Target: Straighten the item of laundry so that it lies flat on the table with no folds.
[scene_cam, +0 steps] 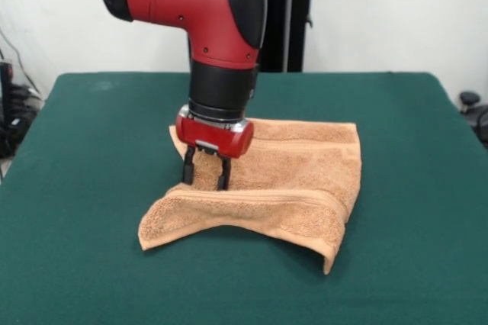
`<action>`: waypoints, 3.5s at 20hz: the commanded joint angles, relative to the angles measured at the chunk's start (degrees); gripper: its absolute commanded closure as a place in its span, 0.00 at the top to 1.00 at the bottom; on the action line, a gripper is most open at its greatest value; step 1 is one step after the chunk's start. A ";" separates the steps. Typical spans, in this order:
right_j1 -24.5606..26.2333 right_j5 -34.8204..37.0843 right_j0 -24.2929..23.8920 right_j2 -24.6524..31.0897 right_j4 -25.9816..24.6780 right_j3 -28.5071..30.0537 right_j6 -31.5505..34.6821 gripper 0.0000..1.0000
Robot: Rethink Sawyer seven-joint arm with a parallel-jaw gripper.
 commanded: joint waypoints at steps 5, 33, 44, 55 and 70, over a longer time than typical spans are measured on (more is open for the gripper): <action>14.20 -6.26 5.21 7.57 11.80 5.20 14.91 1.00; 12.50 -5.01 14.27 2.41 26.80 10.75 10.81 1.00; 12.16 -6.40 11.90 5.33 26.31 14.36 11.87 1.00; 12.49 -8.65 11.14 7.89 30.96 15.98 15.23 1.00; 12.32 -10.44 12.12 9.34 37.99 17.62 15.81 1.00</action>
